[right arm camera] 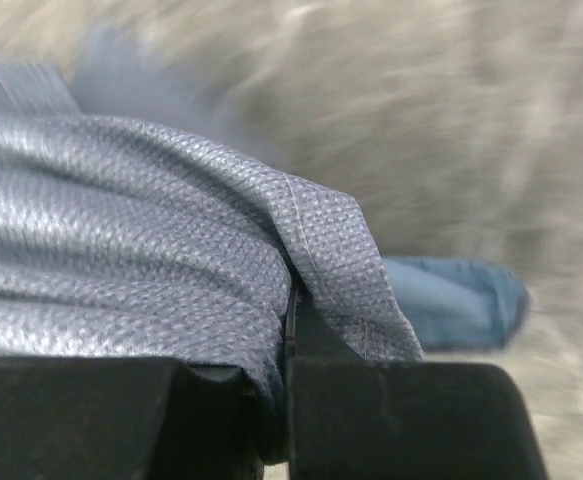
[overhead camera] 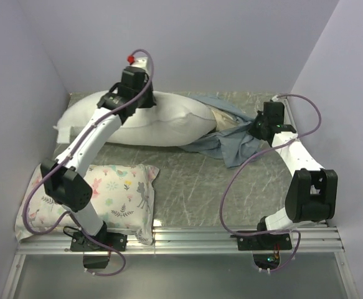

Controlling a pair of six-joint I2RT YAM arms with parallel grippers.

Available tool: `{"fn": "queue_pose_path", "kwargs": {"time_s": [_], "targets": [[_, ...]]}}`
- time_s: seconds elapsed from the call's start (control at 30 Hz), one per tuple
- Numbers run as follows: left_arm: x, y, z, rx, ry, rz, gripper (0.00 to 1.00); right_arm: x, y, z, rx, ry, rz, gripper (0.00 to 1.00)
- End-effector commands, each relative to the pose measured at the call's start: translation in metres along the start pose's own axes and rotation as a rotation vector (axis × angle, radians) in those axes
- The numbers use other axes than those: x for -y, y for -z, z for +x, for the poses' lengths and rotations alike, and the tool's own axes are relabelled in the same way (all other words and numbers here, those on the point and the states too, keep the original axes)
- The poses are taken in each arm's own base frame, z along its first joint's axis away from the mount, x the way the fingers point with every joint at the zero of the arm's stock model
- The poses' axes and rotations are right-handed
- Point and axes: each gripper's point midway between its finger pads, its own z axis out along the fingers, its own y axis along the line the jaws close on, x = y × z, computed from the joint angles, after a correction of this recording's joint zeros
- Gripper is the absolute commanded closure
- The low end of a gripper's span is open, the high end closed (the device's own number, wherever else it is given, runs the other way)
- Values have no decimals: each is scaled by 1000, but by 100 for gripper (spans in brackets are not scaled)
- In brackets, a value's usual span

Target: Remove the pillowcase from the pillow

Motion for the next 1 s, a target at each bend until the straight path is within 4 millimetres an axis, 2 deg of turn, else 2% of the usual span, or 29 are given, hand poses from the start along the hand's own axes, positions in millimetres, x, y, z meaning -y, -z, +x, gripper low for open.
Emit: {"fn": "queue_pose_path", "kwargs": {"time_s": [0.0,0.13,0.17,0.23,0.37,0.47,0.5,0.57,0.6,0.67,0.73,0.77,0.8,0.83,0.87,0.9,0.93,0.97], "targets": [[-39,47,-85,258,65,-94,100,46,14,-21,73,-37,172,100],[-36,65,-102,306,105,-50,100,59,26,-36,120,-69,216,100],[-42,69,-108,321,122,-47,100,58,33,-41,141,-84,200,100],[-40,81,-120,353,148,-12,100,57,44,-51,170,-103,182,100],[-31,91,-136,383,176,33,100,51,81,-79,262,-124,172,100],[-24,85,-143,376,192,57,100,48,114,-107,352,-142,152,100],[-24,75,-141,364,197,57,100,46,127,-116,375,-142,152,100],[-19,65,-141,354,217,75,100,44,141,-123,397,-140,147,100],[-17,46,-133,321,218,83,100,40,147,-128,412,-138,134,100],[-10,30,-126,286,231,116,100,35,149,-126,402,-137,107,100],[-7,4,-108,239,244,128,100,33,146,-116,381,-135,80,100],[-4,-3,-102,226,242,131,100,29,146,-114,389,-128,55,97],[-4,-12,-93,210,243,129,100,31,139,-100,366,-121,53,93],[-4,-21,-82,190,246,125,100,32,139,-96,368,-115,52,80],[-3,-25,-75,179,248,125,100,31,144,-95,386,-110,42,73],[-8,-35,-62,153,254,112,100,30,141,-86,369,-100,40,67],[-3,-40,-57,144,265,134,100,30,144,-85,376,-91,37,59],[-2,-44,-50,130,269,139,100,28,145,-82,375,-86,32,55]]}}
